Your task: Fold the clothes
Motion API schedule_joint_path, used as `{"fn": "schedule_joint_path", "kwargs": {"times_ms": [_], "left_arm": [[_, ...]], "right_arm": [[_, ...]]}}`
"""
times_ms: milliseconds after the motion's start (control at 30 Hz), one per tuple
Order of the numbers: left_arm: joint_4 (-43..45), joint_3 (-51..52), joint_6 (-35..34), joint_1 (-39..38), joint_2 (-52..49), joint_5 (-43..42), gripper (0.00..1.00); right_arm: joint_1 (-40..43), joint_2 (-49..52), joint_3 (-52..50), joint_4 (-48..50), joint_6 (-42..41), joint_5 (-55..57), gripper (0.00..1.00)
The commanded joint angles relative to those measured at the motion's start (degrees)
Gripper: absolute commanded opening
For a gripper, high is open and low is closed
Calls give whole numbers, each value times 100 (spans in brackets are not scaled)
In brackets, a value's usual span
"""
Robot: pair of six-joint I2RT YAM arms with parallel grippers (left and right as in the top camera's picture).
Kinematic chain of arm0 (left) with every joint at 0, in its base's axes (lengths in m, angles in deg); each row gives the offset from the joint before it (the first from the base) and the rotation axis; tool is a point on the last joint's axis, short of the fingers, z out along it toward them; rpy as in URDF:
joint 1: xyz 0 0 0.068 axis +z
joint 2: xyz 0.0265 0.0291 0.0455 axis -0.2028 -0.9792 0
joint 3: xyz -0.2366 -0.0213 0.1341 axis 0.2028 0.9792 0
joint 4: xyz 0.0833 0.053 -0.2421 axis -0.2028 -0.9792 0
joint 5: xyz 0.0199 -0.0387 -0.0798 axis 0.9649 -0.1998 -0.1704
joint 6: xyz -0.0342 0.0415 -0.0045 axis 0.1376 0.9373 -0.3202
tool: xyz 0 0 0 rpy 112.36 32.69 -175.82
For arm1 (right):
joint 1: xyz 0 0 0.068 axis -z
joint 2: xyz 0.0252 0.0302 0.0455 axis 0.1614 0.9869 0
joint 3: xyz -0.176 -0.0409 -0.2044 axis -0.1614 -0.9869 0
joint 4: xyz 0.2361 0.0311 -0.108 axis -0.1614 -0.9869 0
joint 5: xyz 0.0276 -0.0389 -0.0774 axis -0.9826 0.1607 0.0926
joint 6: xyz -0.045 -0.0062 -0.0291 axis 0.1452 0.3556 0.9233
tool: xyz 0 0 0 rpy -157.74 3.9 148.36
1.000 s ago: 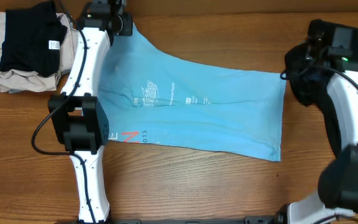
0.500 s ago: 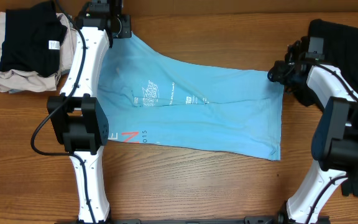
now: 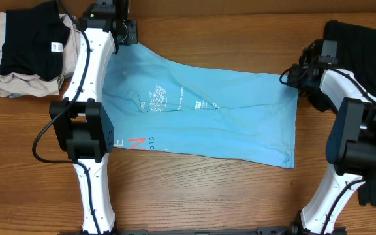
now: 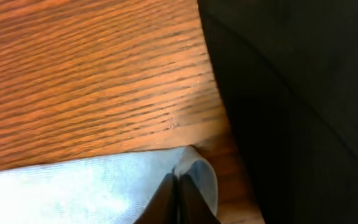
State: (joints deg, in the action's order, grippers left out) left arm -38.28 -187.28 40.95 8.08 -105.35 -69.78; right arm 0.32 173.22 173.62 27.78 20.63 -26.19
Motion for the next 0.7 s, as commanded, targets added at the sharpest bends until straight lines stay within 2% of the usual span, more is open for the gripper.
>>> {"fn": "schedule_joint_path", "kwargs": {"times_ms": [0, 400, 667], "left_arm": [[-33, -94, -52, 74, 122, 90, 4], [-474, -105, -55, 81, 697, 85, 4], [-1222, -105, -11, 81, 1207, 85, 4]], "right_arm": [[-17, 72, 149, -2, -94, 7, 4], [20, -551, 1475, -2485, -289, -509, 4], [20, -1239, 1650, -3545, -398, -509, 4]]}}
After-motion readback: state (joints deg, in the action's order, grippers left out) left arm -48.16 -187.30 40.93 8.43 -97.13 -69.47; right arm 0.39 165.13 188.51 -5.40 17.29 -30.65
